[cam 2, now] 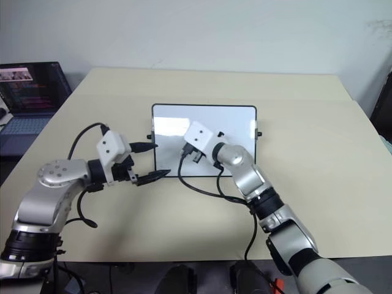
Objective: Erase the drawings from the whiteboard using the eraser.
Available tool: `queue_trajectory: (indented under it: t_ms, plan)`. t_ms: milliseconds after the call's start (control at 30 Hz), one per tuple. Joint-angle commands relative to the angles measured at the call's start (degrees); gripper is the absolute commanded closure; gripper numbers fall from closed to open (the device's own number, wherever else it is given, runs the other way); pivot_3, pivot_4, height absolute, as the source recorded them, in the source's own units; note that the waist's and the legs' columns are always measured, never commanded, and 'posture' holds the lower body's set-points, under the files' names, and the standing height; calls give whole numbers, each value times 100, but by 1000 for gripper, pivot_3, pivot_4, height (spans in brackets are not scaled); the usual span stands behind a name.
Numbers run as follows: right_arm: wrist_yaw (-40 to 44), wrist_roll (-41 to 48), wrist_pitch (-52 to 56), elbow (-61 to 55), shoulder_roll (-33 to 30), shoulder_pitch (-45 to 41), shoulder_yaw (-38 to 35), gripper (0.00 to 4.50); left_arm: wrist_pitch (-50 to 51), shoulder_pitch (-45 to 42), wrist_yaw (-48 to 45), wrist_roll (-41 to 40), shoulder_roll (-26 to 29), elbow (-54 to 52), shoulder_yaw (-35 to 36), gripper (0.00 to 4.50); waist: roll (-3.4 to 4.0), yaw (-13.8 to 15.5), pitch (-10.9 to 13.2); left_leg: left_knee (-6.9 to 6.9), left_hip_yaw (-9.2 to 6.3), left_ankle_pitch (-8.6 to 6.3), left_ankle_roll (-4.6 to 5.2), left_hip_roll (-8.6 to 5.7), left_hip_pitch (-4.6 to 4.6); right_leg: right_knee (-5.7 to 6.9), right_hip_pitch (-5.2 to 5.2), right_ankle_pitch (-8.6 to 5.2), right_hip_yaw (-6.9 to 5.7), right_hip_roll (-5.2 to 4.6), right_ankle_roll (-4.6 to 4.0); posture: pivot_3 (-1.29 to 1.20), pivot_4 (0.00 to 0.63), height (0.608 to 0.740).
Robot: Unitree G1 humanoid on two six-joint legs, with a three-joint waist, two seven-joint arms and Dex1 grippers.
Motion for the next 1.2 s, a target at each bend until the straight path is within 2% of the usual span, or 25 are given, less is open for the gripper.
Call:
queue_trajectory:
  t_ms: [33, 333, 567, 667, 933, 1000, 1200]
  plan:
    - [-505, -131, -167, 216, -96, -266, -364, 3514, -46, -79, -37, -83, -9, -127, 50, 0, 0, 2, 0, 0, 0, 0, 0, 0, 0, 0, 0, 1, 0, 0, -1, 0, 150, 740]
    - [456, -153, 375, 57, -484, 105, 15, 3514, -72, -76, -49, -44, -67, -118, 30, 0, -3, 21, -3, 0, -1, 0, 1, -1, -2, -6, 2, 1, 0, -1, -1, 0, 150, 740]
    - [-60, -167, 217, 2, -532, -79, -336, 3515, -120, -130, -92, -17, -109, -40, -21, 0, -3, 18, -3, 0, 1, 2, 3, -1, 6, 0, 5, 2, -2, 1, -1, 0, 150, 740]
    - [30, -141, 336, 61, -649, -63, -332, 3515, -146, -173, -93, -5, -134, 8, -48, 0, -3, 28, -3, 2, 2, 3, 4, -3, 4, -1, 5, 4, -1, 1, 0, 0, 150, 740]
    - [957, -54, 892, -431, -841, 349, 41, 3515, -206, -244, -111, 14, -189, 87, -97, 0, -6, 24, -5, 2, 1, 4, 5, -3, 4, -4, 9, 4, -2, 0, 1, 0, 150, 740]
    - [906, -116, 868, -481, -815, 368, 35, 3515, -212, -249, -114, 12, -183, 93, -99, 0, -6, 16, -5, 2, 1, 4, 5, -2, 8, -3, 9, 4, 0, 1, 1, 0, 150, 740]
    - [-37, -170, 381, -113, -634, -44, -404, 3515, -212, -244, -117, -1, -183, 93, -104, 0, -4, -4, -4, 2, 3, 7, 10, 0, 12, -2, 8, 7, 4, 4, -3, 0, 150, 740]
